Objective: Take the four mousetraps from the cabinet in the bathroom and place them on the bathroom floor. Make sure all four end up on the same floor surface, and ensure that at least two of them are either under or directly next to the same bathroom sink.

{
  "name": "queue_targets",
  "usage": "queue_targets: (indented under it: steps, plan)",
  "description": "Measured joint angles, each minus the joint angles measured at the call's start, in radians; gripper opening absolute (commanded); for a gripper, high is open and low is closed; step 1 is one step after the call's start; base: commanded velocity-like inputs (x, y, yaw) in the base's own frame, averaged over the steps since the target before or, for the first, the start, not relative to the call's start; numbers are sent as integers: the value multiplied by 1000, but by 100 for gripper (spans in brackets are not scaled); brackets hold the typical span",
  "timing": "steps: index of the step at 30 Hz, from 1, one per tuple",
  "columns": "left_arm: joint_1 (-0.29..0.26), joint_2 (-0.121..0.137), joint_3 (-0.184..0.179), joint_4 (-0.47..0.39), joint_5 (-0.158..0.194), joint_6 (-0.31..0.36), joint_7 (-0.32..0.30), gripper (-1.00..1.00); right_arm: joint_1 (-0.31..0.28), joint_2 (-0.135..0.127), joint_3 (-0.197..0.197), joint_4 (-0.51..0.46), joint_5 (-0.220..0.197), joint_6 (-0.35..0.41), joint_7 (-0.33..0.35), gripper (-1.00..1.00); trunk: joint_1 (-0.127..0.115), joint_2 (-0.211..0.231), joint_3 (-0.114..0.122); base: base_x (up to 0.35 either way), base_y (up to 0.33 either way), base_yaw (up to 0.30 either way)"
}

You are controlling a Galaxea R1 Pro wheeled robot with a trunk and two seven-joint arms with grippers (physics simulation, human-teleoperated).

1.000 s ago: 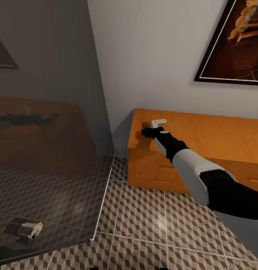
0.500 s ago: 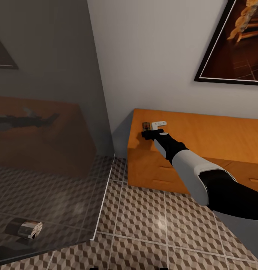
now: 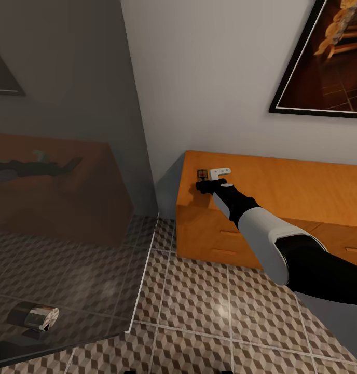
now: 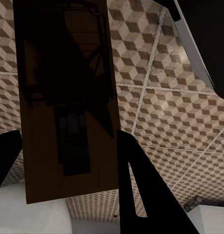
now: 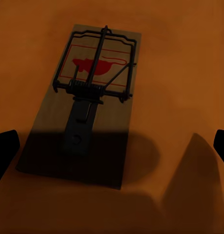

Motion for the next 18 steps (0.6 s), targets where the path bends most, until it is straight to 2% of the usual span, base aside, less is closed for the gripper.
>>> queue_targets:
  steps: [18]
  plan:
    - [0,0,0,-1,0,0,0,-100,0,0,0,0,0,-1,0,100,0,0,0,0,0,0]
